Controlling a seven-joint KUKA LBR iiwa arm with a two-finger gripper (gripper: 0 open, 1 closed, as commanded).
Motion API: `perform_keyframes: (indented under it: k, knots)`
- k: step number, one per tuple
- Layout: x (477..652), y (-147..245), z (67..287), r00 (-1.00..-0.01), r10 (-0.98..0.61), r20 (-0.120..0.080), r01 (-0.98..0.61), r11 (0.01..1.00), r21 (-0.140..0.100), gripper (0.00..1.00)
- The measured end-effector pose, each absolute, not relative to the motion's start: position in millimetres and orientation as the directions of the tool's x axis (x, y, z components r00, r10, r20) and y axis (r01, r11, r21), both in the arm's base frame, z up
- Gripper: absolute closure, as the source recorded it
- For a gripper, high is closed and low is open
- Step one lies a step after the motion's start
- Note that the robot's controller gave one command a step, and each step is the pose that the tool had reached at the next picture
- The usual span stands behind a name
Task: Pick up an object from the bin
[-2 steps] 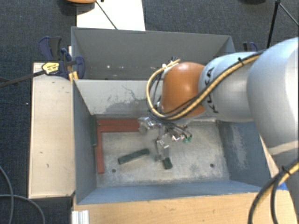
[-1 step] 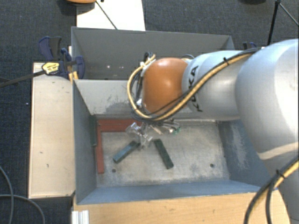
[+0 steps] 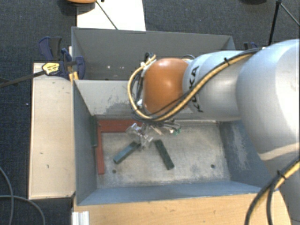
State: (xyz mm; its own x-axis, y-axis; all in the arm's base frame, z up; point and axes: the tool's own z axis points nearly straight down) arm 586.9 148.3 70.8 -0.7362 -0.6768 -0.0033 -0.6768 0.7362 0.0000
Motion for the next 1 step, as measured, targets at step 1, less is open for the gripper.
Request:
perform_keyframes:
  k: [1]
  knots:
    - [568.5, 153.0, 221.0, -0.722, -0.692, -0.004, -0.692, 0.722, -0.001, 1.00]
